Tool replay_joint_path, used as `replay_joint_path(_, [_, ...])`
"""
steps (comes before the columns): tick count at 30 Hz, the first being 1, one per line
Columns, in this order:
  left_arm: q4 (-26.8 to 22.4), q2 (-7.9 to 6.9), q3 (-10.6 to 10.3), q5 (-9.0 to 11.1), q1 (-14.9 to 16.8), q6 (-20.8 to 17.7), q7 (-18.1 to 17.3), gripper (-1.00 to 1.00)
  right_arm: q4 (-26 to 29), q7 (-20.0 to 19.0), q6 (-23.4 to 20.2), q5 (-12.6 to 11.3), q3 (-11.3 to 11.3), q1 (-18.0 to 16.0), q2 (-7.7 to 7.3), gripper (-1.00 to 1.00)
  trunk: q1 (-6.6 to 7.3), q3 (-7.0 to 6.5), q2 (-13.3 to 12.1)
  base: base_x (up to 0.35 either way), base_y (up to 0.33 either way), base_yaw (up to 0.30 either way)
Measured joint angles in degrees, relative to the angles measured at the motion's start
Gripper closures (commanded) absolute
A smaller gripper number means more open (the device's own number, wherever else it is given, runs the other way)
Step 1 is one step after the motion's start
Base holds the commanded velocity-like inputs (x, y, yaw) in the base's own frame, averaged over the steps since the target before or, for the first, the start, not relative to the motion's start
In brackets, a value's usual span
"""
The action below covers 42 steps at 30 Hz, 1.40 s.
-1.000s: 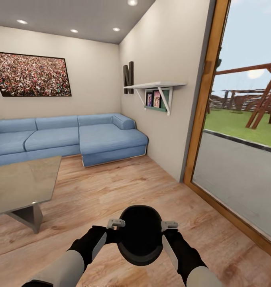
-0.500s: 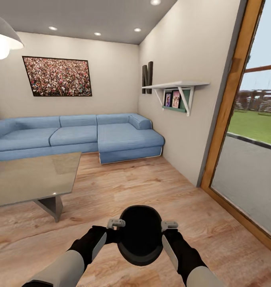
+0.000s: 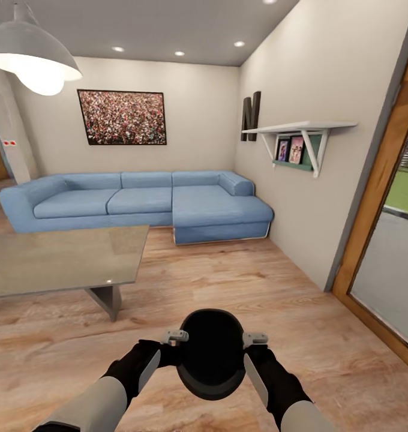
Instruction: Place each of the two pumpkins and all three candles from the living room inside a cabinet in the living room (use any cabinet), then make sure every cabinet is closed, and position the cauldron so it is next to a table in the living room.
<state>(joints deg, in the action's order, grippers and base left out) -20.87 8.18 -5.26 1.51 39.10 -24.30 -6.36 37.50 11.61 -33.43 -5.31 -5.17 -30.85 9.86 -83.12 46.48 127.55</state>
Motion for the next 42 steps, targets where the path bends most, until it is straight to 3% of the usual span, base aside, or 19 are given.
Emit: replay_joint_path(42, [0.0,0.03,0.0,-0.1,0.0,0.0,0.0,1.00,0.0,0.0,0.0,0.0,0.0,0.0,-0.03,1.00,0.02,0.00,0.0,0.013,0.007,0.277])
